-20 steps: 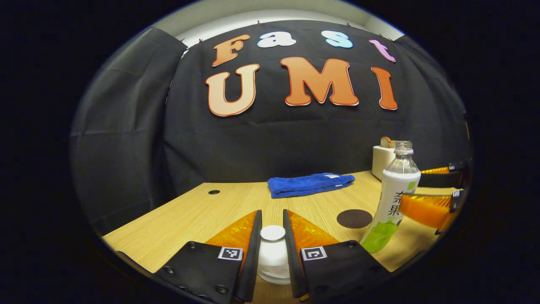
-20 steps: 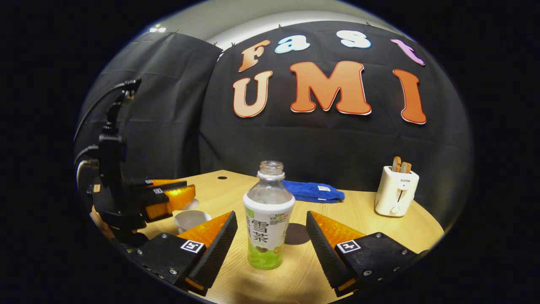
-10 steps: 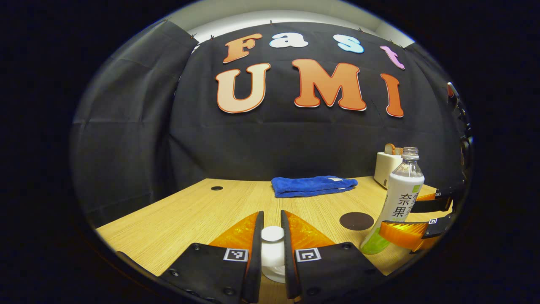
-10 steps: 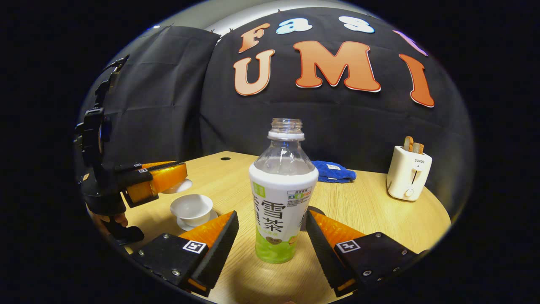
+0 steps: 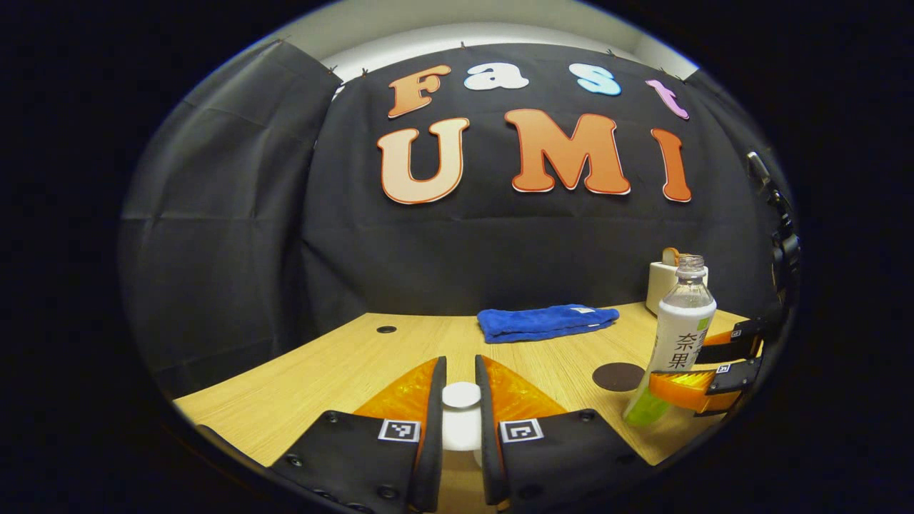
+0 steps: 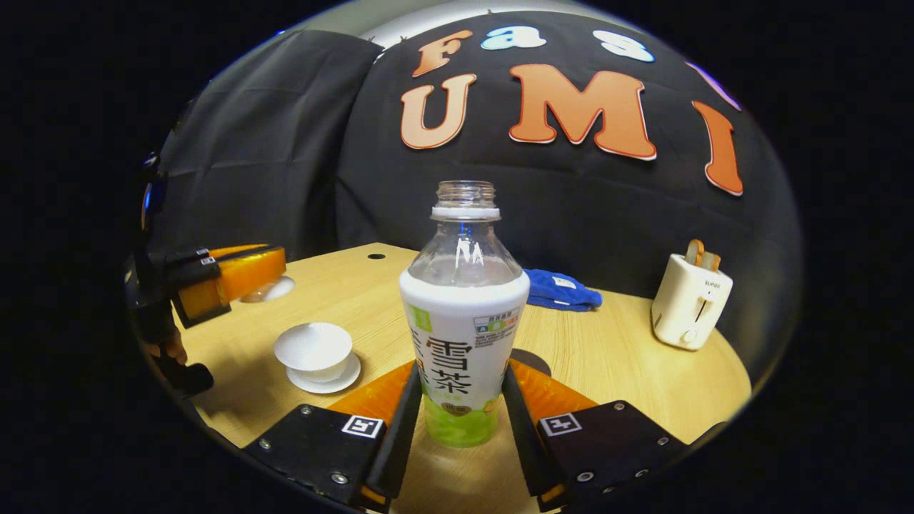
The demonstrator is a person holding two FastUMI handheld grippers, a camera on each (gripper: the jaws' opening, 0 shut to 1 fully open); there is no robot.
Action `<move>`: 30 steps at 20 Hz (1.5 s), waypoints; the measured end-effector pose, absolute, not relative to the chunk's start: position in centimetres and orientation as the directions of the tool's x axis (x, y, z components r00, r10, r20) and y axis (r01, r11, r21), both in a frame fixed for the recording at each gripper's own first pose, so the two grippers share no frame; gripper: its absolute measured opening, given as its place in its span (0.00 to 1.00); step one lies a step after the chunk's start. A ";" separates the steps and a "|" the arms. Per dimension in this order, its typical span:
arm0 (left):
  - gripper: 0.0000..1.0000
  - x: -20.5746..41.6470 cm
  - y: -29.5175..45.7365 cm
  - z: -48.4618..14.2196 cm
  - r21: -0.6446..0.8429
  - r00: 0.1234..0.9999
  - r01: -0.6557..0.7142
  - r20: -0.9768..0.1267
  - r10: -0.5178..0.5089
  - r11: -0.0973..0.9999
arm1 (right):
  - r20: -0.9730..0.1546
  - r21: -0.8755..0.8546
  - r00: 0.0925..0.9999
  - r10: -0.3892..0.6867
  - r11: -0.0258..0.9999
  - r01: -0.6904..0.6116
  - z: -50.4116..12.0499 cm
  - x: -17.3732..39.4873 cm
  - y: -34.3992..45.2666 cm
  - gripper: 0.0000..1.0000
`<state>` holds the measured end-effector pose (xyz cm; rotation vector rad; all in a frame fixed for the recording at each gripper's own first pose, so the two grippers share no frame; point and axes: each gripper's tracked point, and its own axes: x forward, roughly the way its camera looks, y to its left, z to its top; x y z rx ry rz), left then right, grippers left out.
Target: Open the teacup lid with one hand, grasp the water bottle and pour water into the teacup with the other hand; after pouring, place the water bottle on the coaster and then close the teacup lid.
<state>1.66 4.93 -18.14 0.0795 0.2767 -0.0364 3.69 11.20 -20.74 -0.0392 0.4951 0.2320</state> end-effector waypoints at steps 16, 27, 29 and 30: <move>0.24 -1.6 13.8 -17.6 0.104 0.954 -0.076 -0.282 0.103 0.992 | -0.432 -0.732 0.901 0.035 0.570 -0.373 -21.1 7.6 10.0 0.65; 0.27 -3.0 16.0 -18.3 0.098 0.946 -0.099 -0.299 0.124 0.990 | -0.322 -0.924 0.944 0.075 0.192 -0.330 -19.7 8.0 11.4 0.64; 0.27 -3.3 16.2 -18.4 0.097 0.946 -0.102 -0.300 0.126 0.990 | -0.307 -0.937 0.948 0.082 0.148 -0.316 -19.5 8.1 11.5 0.64; 0.27 -3.5 16.4 -18.3 0.096 0.945 -0.103 -0.300 0.128 0.990 | -0.295 -0.944 0.952 0.083 0.127 -0.303 -19.3 8.1 11.5 0.64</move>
